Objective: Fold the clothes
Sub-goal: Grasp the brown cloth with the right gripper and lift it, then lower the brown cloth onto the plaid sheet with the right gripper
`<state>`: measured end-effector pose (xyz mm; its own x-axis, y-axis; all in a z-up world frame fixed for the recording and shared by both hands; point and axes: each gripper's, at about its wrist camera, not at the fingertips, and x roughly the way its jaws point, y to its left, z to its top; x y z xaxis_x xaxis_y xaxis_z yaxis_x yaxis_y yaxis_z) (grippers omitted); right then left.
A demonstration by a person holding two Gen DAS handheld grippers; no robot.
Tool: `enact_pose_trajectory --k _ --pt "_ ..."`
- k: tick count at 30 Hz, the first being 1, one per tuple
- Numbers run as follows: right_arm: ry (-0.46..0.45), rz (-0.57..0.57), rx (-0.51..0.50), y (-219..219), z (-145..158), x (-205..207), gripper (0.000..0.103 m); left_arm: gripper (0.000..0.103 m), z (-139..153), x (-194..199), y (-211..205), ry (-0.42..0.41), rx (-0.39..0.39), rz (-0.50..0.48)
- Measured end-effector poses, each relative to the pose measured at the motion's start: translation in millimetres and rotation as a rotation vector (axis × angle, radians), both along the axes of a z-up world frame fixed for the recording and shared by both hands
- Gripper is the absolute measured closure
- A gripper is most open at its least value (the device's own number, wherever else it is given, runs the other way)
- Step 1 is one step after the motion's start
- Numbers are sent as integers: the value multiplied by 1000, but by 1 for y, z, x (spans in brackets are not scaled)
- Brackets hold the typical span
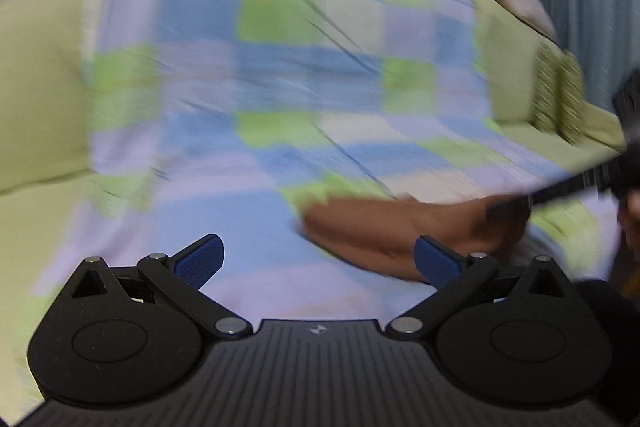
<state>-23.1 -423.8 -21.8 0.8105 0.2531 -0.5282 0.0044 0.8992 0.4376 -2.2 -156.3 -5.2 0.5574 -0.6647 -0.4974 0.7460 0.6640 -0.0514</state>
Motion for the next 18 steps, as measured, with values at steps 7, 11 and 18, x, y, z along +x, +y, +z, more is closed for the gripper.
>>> enact_pose_trajectory --k 7,11,18 --pt "-1 -187 87 -55 -46 -84 73 1 -8 -9 -70 133 48 -59" --pt "-70 -195 92 -76 -43 -69 50 14 -6 9 -99 174 26 -78" --pt "-87 -169 113 -90 -54 -40 35 43 -18 10 -132 130 170 -155"
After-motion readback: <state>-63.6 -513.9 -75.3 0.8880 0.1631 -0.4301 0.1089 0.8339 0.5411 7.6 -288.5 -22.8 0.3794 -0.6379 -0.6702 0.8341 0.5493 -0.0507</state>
